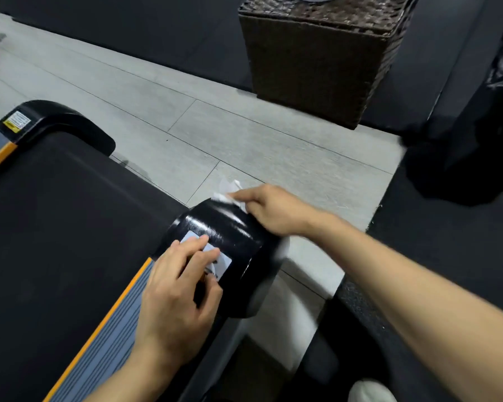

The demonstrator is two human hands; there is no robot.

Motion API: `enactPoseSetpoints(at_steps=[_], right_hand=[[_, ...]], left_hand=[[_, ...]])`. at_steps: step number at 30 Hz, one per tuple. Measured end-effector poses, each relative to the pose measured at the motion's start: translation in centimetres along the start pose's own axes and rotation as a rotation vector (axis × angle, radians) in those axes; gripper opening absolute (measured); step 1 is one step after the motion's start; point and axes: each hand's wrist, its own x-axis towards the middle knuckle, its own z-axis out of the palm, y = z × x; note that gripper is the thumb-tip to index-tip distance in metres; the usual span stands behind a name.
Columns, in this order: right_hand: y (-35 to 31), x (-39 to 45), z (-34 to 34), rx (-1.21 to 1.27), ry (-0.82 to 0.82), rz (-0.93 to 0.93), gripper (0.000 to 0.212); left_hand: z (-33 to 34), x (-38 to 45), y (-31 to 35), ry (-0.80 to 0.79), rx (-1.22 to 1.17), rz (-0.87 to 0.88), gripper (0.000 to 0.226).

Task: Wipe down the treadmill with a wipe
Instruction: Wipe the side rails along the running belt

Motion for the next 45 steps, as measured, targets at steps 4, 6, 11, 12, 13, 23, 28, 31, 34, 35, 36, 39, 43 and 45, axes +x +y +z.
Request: enactPoseSetpoints(at_steps=[4, 6, 11, 12, 13, 23, 28, 31, 34, 35, 36, 39, 43, 45], right_hand=[[0.9, -5.3, 2.1, 0.056, 0.132, -0.245, 0.053], [2.0, -7.5, 2.8, 0.084, 0.223, -0.282, 0.048], [3.8, -8.3, 3.0, 0.227, 0.317, -0.289, 0.045], [3.6, -7.7, 2.6, 0.221, 0.273, -0.271, 0.044], [3.2, -6.8, 2.0, 0.199, 0.198, -0.246, 0.043], [7.6, 6.0, -0.9, 0.464, -0.401, 0.084, 0.015], [12.9, 2.5, 1.4, 0.637, -0.262, 0.263, 0.03], [13.7, -2.0, 3.6, 0.703, -0.042, 0.284, 0.033], [11.3, -6.0, 4.6, 0.755, 0.12, 0.116, 0.048], [10.3, -6.7, 4.5, 0.752, 0.141, 0.054, 0.049], [9.4, -6.8, 4.3, 0.749, 0.158, 0.007, 0.049], [8.3, -5.2, 3.6, 0.719, 0.197, -0.004, 0.044], [11.5, -2.3, 5.1, 0.636, 0.145, 0.209, 0.035], [11.5, -3.6, 5.5, 0.59, 0.161, 0.229, 0.035]], left_hand=[[-0.2, 0.2, 0.2, -0.05, 0.047, -0.036, 0.039], [-0.4, 0.8, 0.6, -0.061, 0.089, -0.026, 0.041], [0.0, 5.1, 1.5, -0.093, 0.13, -0.02, 0.036], [0.4, 5.7, 1.6, -0.109, 0.133, -0.012, 0.037], [0.8, 6.0, 1.5, -0.118, 0.129, -0.014, 0.037], [1.6, 6.2, 2.3, -0.084, 0.117, -0.077, 0.036], [1.5, 6.4, 2.5, -0.091, 0.134, -0.096, 0.036], [1.6, 6.5, 2.6, -0.087, 0.132, -0.087, 0.036], [1.7, 6.6, 2.7, -0.083, 0.143, -0.089, 0.036], [1.7, 6.6, 2.7, -0.082, 0.147, -0.091, 0.036], [1.7, 6.6, 2.7, -0.083, 0.149, -0.089, 0.036], [1.7, 6.6, 2.8, -0.086, 0.148, -0.085, 0.036], [1.7, 6.6, 2.7, -0.092, 0.159, -0.086, 0.036], [1.7, 6.5, 2.6, -0.088, 0.149, -0.084, 0.036]])
